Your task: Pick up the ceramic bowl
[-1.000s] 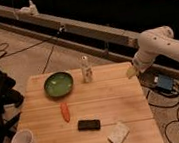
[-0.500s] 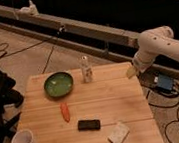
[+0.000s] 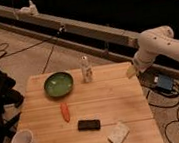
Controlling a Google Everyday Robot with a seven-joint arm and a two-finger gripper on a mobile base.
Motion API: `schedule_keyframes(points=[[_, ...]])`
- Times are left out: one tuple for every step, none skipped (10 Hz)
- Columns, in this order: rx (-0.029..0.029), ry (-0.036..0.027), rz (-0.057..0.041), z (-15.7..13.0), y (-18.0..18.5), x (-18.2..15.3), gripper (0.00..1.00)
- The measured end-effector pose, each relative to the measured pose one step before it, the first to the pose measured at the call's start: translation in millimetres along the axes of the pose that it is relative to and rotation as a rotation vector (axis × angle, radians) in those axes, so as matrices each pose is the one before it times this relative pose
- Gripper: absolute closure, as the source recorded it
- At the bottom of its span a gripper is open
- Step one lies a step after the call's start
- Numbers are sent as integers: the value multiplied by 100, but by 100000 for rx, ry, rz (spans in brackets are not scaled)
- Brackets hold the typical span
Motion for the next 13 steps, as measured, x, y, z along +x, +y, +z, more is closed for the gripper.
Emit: schedule_keyframes(points=[[4, -7, 1, -4, -1, -2, 39], [14, -10, -15, -5, -1, -7, 39], [269, -276, -139, -136, -42, -120, 39], [679, -723, -222, -351, -121, -380, 39], [1819, -1562, 2602, -872, -374, -1383, 39], [-391, -1265, 4226, -502, 334, -1717, 39], [-2126, 353, 5339, 163, 857, -1388, 39], [-3445, 1291, 4759, 743, 1214, -958, 39], [-3859, 3075, 4230, 1320, 1297, -312, 39], [-2730, 1587, 2086, 779, 980, -237, 39], [-3547, 2239, 1862, 1087, 1492, -304, 39], [-2660, 1200, 712, 639, 1314, -244, 39], [-2199, 539, 268, 426, 1121, -178, 39]])
